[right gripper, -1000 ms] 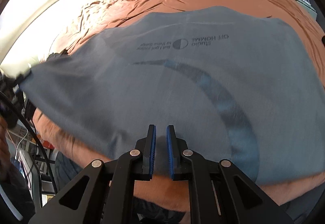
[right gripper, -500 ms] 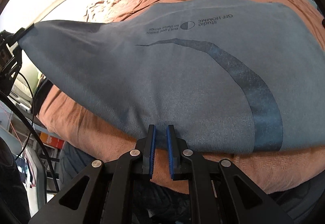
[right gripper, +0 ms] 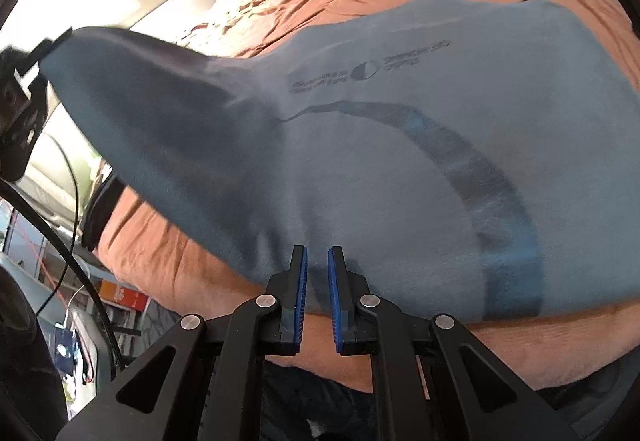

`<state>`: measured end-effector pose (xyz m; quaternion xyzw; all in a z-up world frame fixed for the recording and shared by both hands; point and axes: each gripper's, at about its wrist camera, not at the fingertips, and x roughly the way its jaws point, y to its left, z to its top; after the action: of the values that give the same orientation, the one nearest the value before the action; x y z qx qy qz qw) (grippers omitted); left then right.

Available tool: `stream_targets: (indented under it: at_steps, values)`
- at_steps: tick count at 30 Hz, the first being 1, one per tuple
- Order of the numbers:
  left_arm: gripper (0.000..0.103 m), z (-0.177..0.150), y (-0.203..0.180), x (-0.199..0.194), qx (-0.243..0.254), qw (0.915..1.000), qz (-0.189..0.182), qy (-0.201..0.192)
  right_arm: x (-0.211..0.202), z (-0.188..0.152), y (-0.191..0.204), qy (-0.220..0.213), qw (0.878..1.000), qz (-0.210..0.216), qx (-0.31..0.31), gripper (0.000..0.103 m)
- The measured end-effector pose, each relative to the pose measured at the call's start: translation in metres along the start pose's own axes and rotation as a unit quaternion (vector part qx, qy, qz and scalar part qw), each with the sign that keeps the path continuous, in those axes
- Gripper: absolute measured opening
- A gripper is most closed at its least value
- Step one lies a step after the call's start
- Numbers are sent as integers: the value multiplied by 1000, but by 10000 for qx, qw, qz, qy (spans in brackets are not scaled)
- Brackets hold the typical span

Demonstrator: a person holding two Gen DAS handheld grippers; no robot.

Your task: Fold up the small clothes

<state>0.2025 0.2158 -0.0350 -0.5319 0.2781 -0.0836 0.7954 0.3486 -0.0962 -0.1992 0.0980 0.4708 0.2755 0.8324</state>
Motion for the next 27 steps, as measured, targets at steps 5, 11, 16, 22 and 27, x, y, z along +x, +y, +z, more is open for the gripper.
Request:
stream_targets:
  at_steps: [5, 11, 16, 22, 27]
  values:
    - [7, 0, -18, 22, 170, 9996, -7, 217, 2, -3, -5, 78, 9998, 101, 134, 7]
    - [7, -10, -39, 50, 405, 9978, -68, 517, -10, 1, -22, 146, 9986, 421, 299, 7]
    - [7, -23, -55, 74, 566, 9953, -69, 784, -46, 9, -45, -214, 9972, 556, 452, 8]
    - [7, -40, -71, 96, 684, 9923, -76, 1028, -87, 11, -77, -591, 9947, 500, 672, 13]
    - [7, -53, -86, 119, 799, 9892, -78, 1230, -112, -1, -100, -865, 9917, 364, 884, 36]
